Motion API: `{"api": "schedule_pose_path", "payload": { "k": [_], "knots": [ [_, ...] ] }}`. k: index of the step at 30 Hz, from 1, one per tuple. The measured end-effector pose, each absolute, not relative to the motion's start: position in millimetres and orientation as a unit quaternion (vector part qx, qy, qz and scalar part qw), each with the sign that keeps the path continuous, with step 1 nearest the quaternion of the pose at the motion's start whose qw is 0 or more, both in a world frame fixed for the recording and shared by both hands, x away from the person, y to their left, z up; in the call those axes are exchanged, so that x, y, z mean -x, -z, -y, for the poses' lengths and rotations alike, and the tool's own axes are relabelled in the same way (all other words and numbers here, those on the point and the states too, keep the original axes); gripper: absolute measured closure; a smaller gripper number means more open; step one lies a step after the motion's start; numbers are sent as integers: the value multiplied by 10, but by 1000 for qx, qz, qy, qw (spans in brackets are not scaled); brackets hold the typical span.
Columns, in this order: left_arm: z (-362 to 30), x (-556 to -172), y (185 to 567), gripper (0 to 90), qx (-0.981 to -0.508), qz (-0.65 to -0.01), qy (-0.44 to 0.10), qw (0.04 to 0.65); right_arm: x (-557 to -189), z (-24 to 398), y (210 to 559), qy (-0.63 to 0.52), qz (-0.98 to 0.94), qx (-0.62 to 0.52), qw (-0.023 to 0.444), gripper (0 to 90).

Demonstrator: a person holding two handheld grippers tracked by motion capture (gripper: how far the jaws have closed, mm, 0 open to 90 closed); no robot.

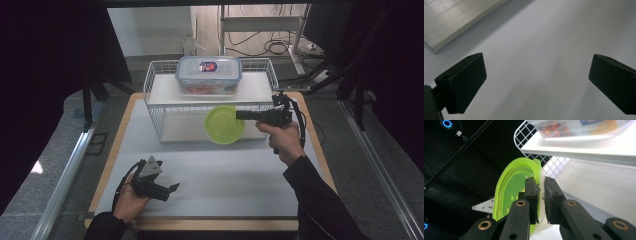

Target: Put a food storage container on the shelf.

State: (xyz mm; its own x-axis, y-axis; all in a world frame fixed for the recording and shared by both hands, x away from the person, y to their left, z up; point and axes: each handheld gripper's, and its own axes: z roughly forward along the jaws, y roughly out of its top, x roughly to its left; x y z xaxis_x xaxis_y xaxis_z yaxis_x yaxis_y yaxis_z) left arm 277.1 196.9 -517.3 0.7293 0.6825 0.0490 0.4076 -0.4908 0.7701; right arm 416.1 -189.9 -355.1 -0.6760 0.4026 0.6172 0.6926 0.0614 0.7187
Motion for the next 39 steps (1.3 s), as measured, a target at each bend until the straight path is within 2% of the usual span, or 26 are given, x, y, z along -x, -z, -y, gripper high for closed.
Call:
{"api": "schedule_pose_path", "payload": {
  "k": [39],
  "knots": [
    [-1975,-2769,5169,13,-844,-324,-175,390,-4472,1786,2678,610,680,395,99,824]
  ]
}}
